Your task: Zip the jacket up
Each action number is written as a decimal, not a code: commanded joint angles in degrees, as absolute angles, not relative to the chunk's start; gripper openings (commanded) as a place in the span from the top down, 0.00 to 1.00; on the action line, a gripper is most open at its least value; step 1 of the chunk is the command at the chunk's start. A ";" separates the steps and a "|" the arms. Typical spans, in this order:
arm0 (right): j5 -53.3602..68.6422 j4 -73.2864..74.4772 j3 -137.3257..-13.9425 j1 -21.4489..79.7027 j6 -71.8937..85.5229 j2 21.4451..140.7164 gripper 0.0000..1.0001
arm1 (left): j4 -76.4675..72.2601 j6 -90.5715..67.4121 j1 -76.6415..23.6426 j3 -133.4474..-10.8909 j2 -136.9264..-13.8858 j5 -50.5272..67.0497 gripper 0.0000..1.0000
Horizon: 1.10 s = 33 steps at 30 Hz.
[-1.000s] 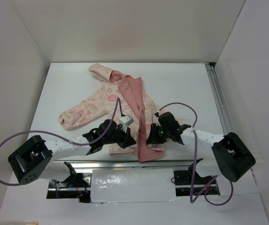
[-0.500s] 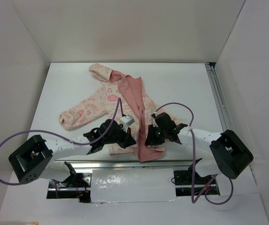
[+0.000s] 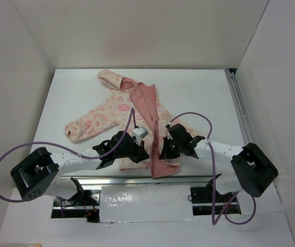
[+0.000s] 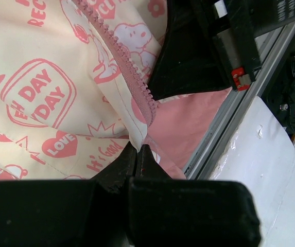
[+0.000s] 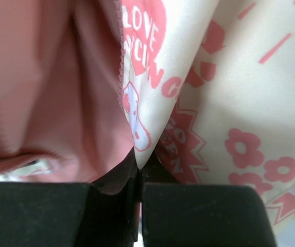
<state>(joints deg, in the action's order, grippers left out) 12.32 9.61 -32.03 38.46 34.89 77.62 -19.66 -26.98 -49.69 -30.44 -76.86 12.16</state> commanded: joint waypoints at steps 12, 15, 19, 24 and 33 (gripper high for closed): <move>34.80 -19.78 -26.63 32.43 37.44 61.71 1.00 | -35.24 -34.10 -49.83 -29.88 -69.87 14.59 1.00; 34.80 -19.51 -26.11 32.08 37.62 58.29 1.00 | -35.42 -35.06 -49.83 -29.36 -67.94 12.92 1.00; 32.79 -17.58 -24.18 30.85 37.53 54.76 1.00 | -35.43 -34.89 -49.75 -26.90 -63.56 11.43 1.00; 35.76 -17.75 -22.16 29.09 36.47 51.68 1.00 | -34.98 -34.72 -49.66 -24.70 -58.90 9.41 1.00; 45.51 -21.27 -21.80 27.25 36.48 51.15 1.00 | -35.42 -34.81 -49.75 -25.31 -59.58 10.20 1.00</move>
